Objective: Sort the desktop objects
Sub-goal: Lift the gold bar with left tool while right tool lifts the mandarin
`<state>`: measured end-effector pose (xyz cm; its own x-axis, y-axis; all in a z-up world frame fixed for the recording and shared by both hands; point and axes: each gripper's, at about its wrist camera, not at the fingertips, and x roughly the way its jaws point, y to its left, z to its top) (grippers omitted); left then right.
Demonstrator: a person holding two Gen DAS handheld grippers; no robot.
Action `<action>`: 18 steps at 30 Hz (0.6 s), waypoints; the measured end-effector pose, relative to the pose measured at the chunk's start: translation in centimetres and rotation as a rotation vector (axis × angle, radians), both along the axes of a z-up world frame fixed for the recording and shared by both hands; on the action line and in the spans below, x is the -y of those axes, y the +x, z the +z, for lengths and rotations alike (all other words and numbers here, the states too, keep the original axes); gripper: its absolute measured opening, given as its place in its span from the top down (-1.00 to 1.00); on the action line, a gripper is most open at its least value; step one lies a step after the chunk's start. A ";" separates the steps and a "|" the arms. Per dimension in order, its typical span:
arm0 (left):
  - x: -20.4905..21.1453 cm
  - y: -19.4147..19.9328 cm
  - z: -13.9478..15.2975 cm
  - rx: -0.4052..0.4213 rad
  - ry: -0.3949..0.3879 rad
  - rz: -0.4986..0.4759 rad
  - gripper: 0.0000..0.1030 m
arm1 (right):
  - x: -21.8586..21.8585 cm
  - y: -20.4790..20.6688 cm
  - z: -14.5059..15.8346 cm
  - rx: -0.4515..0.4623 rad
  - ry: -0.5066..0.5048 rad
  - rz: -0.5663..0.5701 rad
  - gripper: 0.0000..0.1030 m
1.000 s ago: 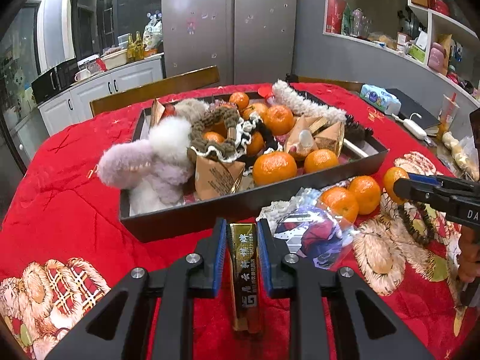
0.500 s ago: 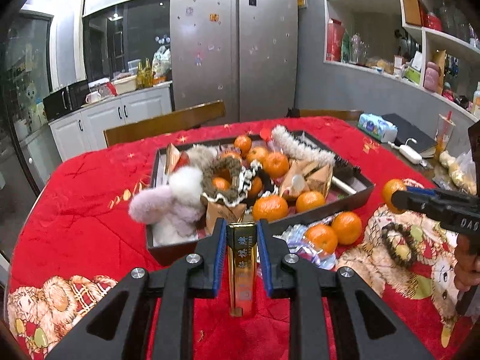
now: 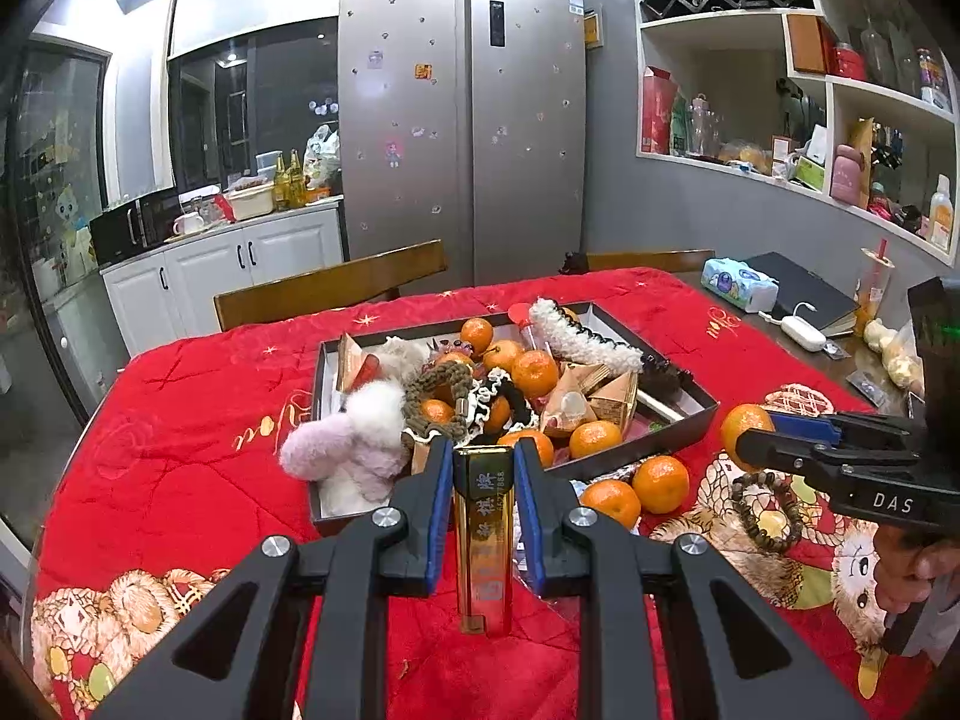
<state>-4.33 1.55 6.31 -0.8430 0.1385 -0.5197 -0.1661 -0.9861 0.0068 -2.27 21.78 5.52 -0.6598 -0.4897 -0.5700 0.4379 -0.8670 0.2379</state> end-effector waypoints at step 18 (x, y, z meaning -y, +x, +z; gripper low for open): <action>1.6 -1.8 4.6 -0.024 0.041 0.035 0.59 | 2.9 -0.1 2.9 -0.025 0.028 0.056 0.26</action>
<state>-6.13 -0.03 10.91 -0.8600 0.1299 -0.4936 -0.1323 -0.9908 -0.0303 -2.35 18.89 8.40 -0.6459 -0.5103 -0.5678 0.4912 -0.8472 0.2025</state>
